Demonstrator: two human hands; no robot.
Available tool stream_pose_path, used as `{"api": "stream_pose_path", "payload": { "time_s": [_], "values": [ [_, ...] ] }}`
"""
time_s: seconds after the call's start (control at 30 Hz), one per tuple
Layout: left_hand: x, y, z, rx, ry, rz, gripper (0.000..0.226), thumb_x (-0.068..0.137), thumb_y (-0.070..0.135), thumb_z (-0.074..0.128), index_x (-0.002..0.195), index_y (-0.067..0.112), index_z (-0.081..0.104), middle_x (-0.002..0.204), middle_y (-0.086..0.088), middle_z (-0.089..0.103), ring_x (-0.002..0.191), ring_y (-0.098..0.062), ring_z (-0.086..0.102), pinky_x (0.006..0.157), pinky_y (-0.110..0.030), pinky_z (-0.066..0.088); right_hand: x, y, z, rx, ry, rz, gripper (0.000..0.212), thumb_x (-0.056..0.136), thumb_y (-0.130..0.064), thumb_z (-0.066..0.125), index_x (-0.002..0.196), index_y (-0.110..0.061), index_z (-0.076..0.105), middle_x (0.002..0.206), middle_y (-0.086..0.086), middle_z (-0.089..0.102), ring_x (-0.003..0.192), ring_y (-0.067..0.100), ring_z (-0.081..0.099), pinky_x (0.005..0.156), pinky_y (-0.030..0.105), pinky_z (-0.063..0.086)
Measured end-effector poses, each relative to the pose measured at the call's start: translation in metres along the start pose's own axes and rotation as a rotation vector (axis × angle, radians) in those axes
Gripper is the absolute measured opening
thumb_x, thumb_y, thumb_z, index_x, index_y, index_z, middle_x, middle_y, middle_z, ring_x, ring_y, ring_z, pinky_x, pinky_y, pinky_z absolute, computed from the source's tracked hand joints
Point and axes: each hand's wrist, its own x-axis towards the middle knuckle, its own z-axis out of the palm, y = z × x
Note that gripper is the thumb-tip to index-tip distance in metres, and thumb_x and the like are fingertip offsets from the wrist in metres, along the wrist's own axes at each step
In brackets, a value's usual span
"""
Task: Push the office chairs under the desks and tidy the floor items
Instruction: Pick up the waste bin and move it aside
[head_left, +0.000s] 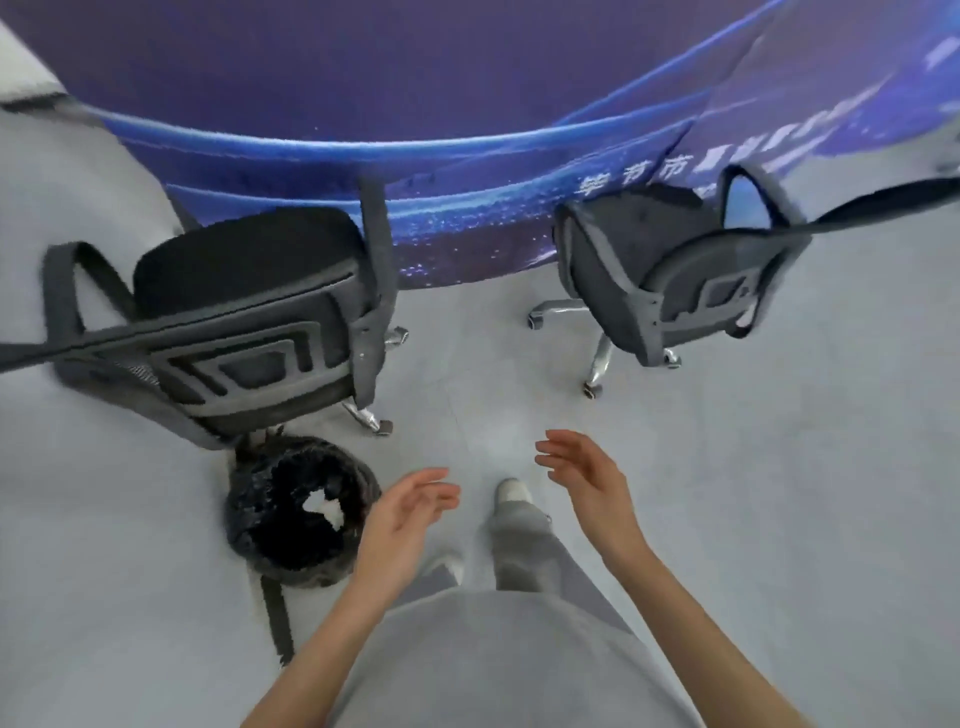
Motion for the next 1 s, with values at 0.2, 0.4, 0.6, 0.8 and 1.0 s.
{"api": "stream_pose_path", "payload": {
  "time_s": [0.2, 0.4, 0.6, 0.8, 1.0],
  "values": [
    [0.017, -0.011, 0.027, 0.350, -0.398, -0.052, 0.027, 0.095, 0.002, 0.040, 0.097, 0.020, 0.061, 0.083, 0.002, 0.073, 0.079, -0.008, 0.068, 0.078, -0.023, 0.051, -0.093, 0.071, -0.035, 0.350, 0.451, 0.247, 0.032, 0.089, 0.007, 0.042, 0.098, -0.017, 0.061, 0.098, 0.007, 0.068, 0.093, 0.023, 0.065, 0.088, 0.032, 0.051],
    [0.028, -0.016, 0.112, 0.576, -0.711, -0.062, 0.029, 0.095, 0.003, 0.041, 0.093, 0.023, 0.061, 0.081, 0.005, 0.073, 0.080, -0.012, 0.068, 0.075, -0.023, 0.049, -0.168, 0.126, -0.060, 0.563, 0.787, 0.400, 0.031, 0.088, 0.009, 0.041, 0.104, -0.010, 0.060, 0.100, 0.009, 0.068, 0.094, 0.020, 0.065, 0.083, 0.029, 0.050],
    [0.028, -0.012, 0.261, 0.663, -0.930, 0.028, 0.029, 0.095, 0.002, 0.040, 0.093, 0.024, 0.059, 0.088, 0.001, 0.069, 0.072, 0.001, 0.067, 0.072, -0.017, 0.051, -0.204, 0.164, -0.115, 0.739, 1.016, 0.482, 0.026, 0.087, 0.005, 0.046, 0.104, -0.006, 0.061, 0.102, 0.008, 0.068, 0.096, 0.020, 0.064, 0.086, 0.032, 0.050],
    [0.010, -0.015, 0.405, 0.628, -0.921, 0.027, 0.023, 0.096, 0.005, 0.040, 0.099, 0.017, 0.058, 0.091, -0.002, 0.068, 0.071, 0.001, 0.067, 0.074, -0.017, 0.051, -0.191, 0.188, -0.247, 0.733, 1.036, 0.459, 0.029, 0.087, 0.005, 0.042, 0.097, -0.016, 0.061, 0.104, 0.008, 0.067, 0.091, 0.014, 0.065, 0.080, 0.025, 0.050],
    [0.007, -0.019, 0.494, 0.632, -0.849, -0.034, 0.023, 0.096, 0.007, 0.041, 0.101, 0.018, 0.061, 0.094, -0.005, 0.069, 0.085, -0.014, 0.067, 0.081, -0.026, 0.050, -0.154, 0.175, -0.419, 0.710, 1.122, 0.243, 0.033, 0.087, 0.005, 0.041, 0.093, -0.022, 0.060, 0.097, 0.000, 0.067, 0.089, 0.013, 0.065, 0.080, 0.025, 0.050]
  ]
}}
